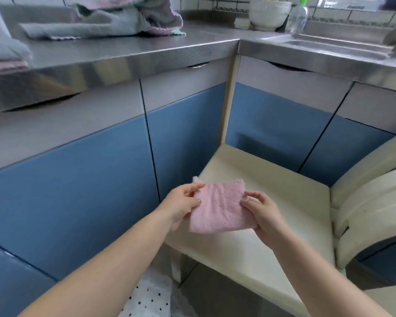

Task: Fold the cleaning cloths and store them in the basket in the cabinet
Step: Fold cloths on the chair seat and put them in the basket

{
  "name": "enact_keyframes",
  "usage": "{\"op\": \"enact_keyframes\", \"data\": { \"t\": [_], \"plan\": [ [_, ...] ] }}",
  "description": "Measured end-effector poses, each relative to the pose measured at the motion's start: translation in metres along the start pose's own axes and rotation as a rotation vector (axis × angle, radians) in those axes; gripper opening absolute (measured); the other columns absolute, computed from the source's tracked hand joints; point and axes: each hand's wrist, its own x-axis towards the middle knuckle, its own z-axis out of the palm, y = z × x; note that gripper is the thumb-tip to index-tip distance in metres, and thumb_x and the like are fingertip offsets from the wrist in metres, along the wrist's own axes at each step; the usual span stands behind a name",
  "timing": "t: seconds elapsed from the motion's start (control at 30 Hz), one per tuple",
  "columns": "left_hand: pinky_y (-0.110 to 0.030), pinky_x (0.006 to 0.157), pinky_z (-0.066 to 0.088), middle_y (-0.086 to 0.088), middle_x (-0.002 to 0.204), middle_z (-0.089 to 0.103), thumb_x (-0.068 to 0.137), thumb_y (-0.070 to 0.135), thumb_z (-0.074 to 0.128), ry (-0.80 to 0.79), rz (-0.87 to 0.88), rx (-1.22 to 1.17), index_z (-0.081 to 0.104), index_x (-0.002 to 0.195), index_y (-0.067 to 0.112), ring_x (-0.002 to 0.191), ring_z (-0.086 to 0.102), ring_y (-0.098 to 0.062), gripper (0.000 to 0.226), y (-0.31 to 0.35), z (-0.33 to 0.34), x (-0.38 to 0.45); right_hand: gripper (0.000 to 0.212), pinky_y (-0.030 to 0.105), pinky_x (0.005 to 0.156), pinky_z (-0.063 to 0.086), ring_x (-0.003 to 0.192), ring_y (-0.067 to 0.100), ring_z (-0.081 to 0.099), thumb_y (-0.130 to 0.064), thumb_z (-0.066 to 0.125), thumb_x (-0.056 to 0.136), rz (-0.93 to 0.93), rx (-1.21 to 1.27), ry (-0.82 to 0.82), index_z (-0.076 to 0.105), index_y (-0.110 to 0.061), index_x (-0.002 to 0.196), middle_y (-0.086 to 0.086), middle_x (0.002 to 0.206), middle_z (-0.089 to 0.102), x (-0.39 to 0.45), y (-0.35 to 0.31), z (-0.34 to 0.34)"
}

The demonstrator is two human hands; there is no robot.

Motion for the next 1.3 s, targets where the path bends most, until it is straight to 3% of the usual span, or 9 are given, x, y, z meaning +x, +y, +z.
{"op": "enact_keyframes", "data": {
  "t": [0.37,0.5,0.6,0.7,0.83,0.97,1.13,1.23,1.3],
  "plan": [
    [-0.017,0.078,0.052,0.007,0.119,0.061,0.090,0.001,0.057,0.362,0.554,0.068,0.054,0.129,0.021,0.097,0.062,-0.002,0.044,0.153,-0.152,-0.129,0.016,0.038,0.076,0.057,0.099,0.021,0.062,-0.028,0.062,0.089,-0.381,-0.097,-0.393,0.073,-0.022,0.098,-0.005,0.106,0.067,-0.077,-0.178,0.164],
    [-0.019,0.084,0.050,0.005,0.125,0.059,0.089,0.005,0.059,0.553,0.683,0.132,0.055,0.129,0.016,0.100,0.060,-0.004,0.042,0.206,-0.216,-0.176,0.014,0.027,0.068,0.046,0.074,0.012,0.058,-0.024,0.061,0.089,-0.530,-0.159,-0.576,0.072,-0.026,0.098,-0.007,0.092,0.070,-0.104,-0.232,0.238],
    [-0.024,0.088,0.052,0.002,0.128,0.057,0.090,0.009,0.060,0.673,0.664,0.161,0.055,0.130,0.017,0.104,0.060,-0.010,0.041,0.234,-0.258,-0.201,0.020,0.031,0.069,0.040,0.077,0.015,0.052,-0.014,0.058,0.090,-0.587,-0.212,-0.674,0.068,-0.024,0.103,0.002,0.090,0.064,-0.118,-0.261,0.299],
    [-0.012,0.062,0.051,0.001,0.123,0.055,0.091,0.004,0.057,0.746,0.598,0.179,0.051,0.131,0.006,0.087,0.058,-0.007,0.041,0.250,-0.284,-0.204,0.031,0.029,0.077,0.050,0.086,0.016,0.055,-0.016,0.058,0.090,-0.671,-0.339,-0.664,0.063,-0.018,0.120,0.004,0.103,0.064,-0.115,-0.276,0.344],
    [-0.022,0.100,0.038,-0.001,0.137,0.050,0.087,0.010,0.063,0.857,0.498,0.296,0.056,0.126,0.007,0.115,0.053,-0.015,0.039,0.251,-0.317,-0.190,0.034,0.028,0.092,0.048,0.090,0.014,0.056,-0.019,0.061,0.089,-0.746,-0.469,-0.593,0.062,-0.013,0.123,0.000,0.097,0.061,-0.103,-0.279,0.387],
    [-0.021,0.091,0.030,-0.004,0.139,0.049,0.087,0.012,0.065,0.872,0.418,0.321,0.056,0.127,0.007,0.105,0.048,-0.009,0.041,0.239,-0.338,-0.177,0.028,0.029,0.075,0.044,0.076,0.014,0.049,-0.019,0.060,0.089,-0.796,-0.594,-0.569,0.067,-0.003,0.111,0.002,0.080,0.060,-0.093,-0.271,0.407],
    [-0.021,0.091,0.031,0.001,0.131,0.055,0.086,0.014,0.063,0.903,0.363,0.412,0.058,0.126,0.011,0.116,0.048,-0.013,0.040,0.218,-0.356,-0.163,0.024,0.030,0.079,0.050,0.087,0.026,0.065,-0.023,0.059,0.090,-0.860,-0.773,-0.568,0.071,-0.009,0.105,0.010,0.100,0.072,-0.089,-0.256,0.414],
    [-0.021,0.074,0.035,0.004,0.101,0.050,0.073,0.030,0.064,0.860,0.330,0.501,0.060,0.103,0.024,0.096,0.047,-0.010,0.031,0.215,-0.359,-0.164,0.024,0.031,0.087,0.047,0.102,0.028,0.062,-0.028,0.059,0.090,-0.859,-0.822,-0.585,0.072,-0.013,0.103,0.014,0.109,0.069,-0.087,-0.253,0.413],
    [-0.026,0.083,0.041,0.002,0.115,0.049,0.078,0.031,0.062,0.866,0.274,0.631,0.057,0.116,0.024,0.106,0.050,-0.015,0.039,0.219,-0.363,-0.166,0.026,0.027,0.080,0.045,0.096,0.022,0.063,-0.032,0.056,0.092,-0.878,-0.847,-0.586,0.071,-0.017,0.109,0.009,0.108,0.070,-0.086,-0.258,0.412]
  ]
}}
